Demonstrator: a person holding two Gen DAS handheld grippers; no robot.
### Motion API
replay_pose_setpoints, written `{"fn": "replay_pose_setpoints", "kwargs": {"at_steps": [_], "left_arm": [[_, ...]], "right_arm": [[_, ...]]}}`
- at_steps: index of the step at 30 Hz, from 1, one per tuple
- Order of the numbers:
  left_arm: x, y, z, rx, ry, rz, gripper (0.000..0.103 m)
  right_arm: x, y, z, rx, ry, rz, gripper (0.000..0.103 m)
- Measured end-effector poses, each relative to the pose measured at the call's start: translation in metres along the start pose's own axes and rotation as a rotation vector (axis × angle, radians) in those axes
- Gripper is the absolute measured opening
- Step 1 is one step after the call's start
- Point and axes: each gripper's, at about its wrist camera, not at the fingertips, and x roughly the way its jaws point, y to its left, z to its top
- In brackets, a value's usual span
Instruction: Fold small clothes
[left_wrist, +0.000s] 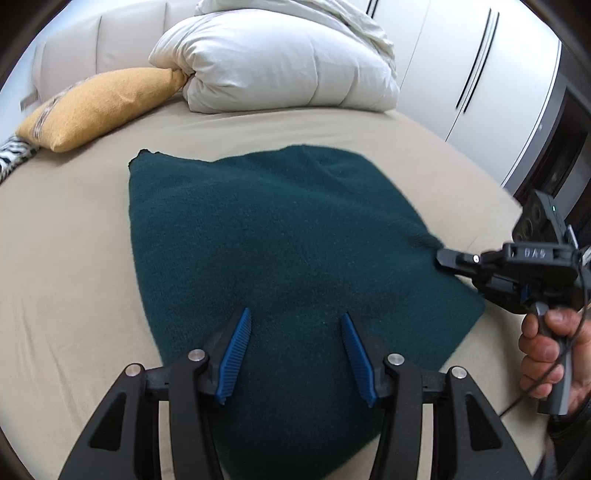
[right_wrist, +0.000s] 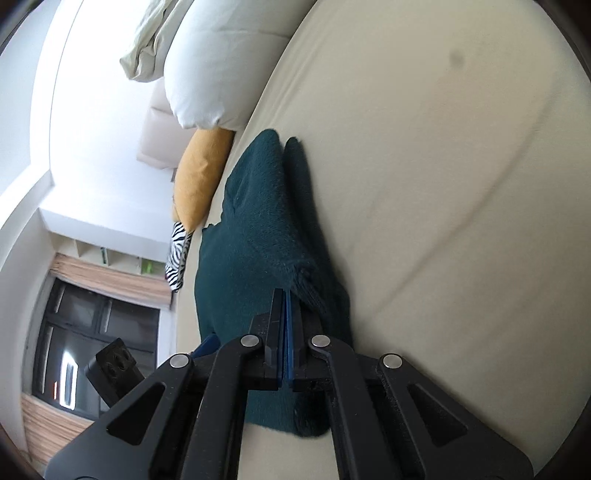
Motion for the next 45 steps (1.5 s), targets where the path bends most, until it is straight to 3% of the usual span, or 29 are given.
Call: {"fn": "replay_pose_setpoints", "kwargs": {"at_steps": [2,3,4,6,9,11,13,15,17,19,26,29,32,33,34,35,36,37,38,39,42,45], "left_arm": [[-0.014,0.006,0.006,-0.023,-0.01,0.014,0.042],[-0.021,0.009,0.011,-0.03,-0.028,0.024,0.042],[-0.029,0.012,0.017,-0.033,-0.058,0.042,0.042],[-0.035,0.019,0.035,-0.033,-0.092,0.072,0.042],[-0.021,0.027,0.064,-0.018,-0.081,0.121,0.042],[0.002,0.031,0.08,-0.002,-0.044,0.157,0.042],[0.03,0.037,0.084,-0.012,0.031,0.175,0.042],[0.049,0.045,0.082,-0.029,0.054,0.173,0.046],[0.053,0.05,0.08,-0.052,0.034,0.167,0.046],[0.057,0.051,0.079,-0.047,0.023,0.165,0.047],[0.063,0.052,0.07,-0.041,-0.017,0.154,0.048],[0.063,0.058,0.069,-0.068,-0.021,0.125,0.048],[0.05,0.07,0.067,-0.126,-0.044,0.049,0.047],[0.042,0.075,0.064,-0.157,-0.053,0.03,0.047],[0.03,0.08,0.06,-0.197,-0.064,0.015,0.046],[0.012,0.086,0.057,-0.242,-0.083,0.016,0.048],[-0.002,0.089,0.053,-0.271,-0.107,0.042,0.053],[-0.019,0.094,0.047,-0.301,-0.151,0.062,0.066],[-0.031,0.097,0.041,-0.327,-0.186,0.061,0.076],[-0.037,0.1,0.036,-0.351,-0.19,0.054,0.077],[-0.023,0.101,0.023,-0.414,-0.082,-0.026,0.077],[0.004,0.093,0.013,-0.461,0.033,-0.098,0.077]], "right_arm": [[-0.017,0.013,-0.002,-0.036,-0.03,-0.1,0.004],[-0.027,0.021,0.0,-0.068,-0.05,-0.156,0.01],[-0.033,0.033,0.002,-0.114,-0.074,-0.224,0.01],[-0.041,0.052,0.016,-0.188,-0.069,-0.205,0.01],[-0.016,0.085,0.035,-0.277,0.04,-0.148,0.01],[0.021,0.106,0.044,-0.351,0.126,-0.139,0.01],[0.052,0.112,0.061,-0.342,0.159,-0.136,0.01],[0.085,0.109,0.077,-0.278,0.183,-0.134,0.01],[0.117,0.098,0.092,-0.249,0.206,-0.204,0.005],[0.127,0.083,0.103,-0.206,0.205,-0.185,0.0],[0.096,0.006,0.124,0.028,0.026,0.009,0.0],[0.084,-0.003,0.117,0.013,-0.006,-0.015,0.0],[0.068,0.003,0.11,-0.027,-0.03,-0.075,0.0],[0.058,0.004,0.109,-0.026,-0.051,-0.1,0.002],[0.043,0.016,0.103,-0.069,-0.089,-0.189,0.023],[0.029,0.024,0.098,-0.112,-0.111,-0.264,0.028],[0.02,0.038,0.09,-0.167,-0.129,-0.288,0.037],[0.008,0.046,0.082,-0.218,-0.132,-0.279,0.052],[-0.003,0.055,0.071,-0.267,-0.119,-0.262,0.06],[-0.009,0.06,0.065,-0.287,-0.108,-0.254,0.066],[-0.015,0.063,0.048,-0.319,0.02,-0.193,0.066],[-0.001,0.048,0.045,-0.249,0.126,-0.178,0.066]]}}
